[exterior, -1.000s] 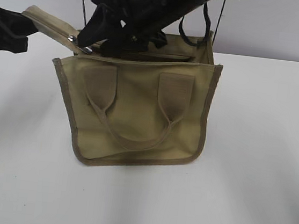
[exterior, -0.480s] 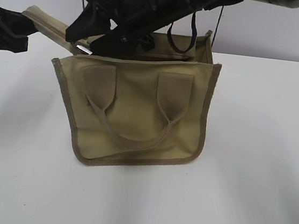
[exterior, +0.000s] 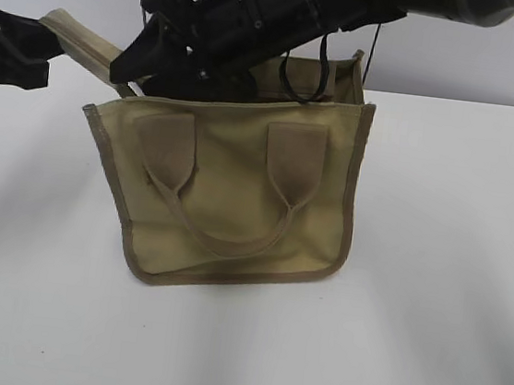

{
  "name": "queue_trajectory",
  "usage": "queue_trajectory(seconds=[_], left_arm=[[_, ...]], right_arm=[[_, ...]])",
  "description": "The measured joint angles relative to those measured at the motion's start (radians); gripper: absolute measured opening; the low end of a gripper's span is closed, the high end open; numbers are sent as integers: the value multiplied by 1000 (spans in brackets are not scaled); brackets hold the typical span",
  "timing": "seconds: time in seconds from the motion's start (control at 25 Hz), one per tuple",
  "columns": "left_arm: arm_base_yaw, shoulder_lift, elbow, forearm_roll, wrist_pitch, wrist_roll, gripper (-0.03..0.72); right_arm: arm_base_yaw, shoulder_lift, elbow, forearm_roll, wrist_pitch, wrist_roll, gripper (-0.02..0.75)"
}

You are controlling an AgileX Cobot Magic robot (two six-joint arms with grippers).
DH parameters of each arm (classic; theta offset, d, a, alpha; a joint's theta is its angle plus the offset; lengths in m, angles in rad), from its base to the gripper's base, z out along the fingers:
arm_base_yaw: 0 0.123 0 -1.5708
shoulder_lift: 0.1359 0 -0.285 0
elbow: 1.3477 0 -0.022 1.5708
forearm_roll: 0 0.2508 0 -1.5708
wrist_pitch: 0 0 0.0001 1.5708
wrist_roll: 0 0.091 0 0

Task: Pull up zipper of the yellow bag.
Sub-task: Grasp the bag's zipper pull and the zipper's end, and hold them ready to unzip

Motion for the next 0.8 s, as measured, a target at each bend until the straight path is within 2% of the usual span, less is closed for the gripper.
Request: queue_trajectory(seconds=[0.32, 0.4, 0.52, 0.68, 0.8], left_arm=[[0, 0, 0, 3, -35, 0, 6], [0, 0, 0, 3, -37, 0, 6], [0, 0, 0, 3, -37, 0, 6], [0, 0, 0, 7, -52, 0, 6], [0, 0, 0, 8, -56, 0, 6]], right_arm=[[36, 29, 0, 0, -39, 9, 328], [48, 34, 0, 0, -61, 10, 304], [50, 35, 0, -5, -77, 26, 221], [51, 35, 0, -15, -100, 50, 70], [52, 35, 0, -21, -114, 55, 57]])
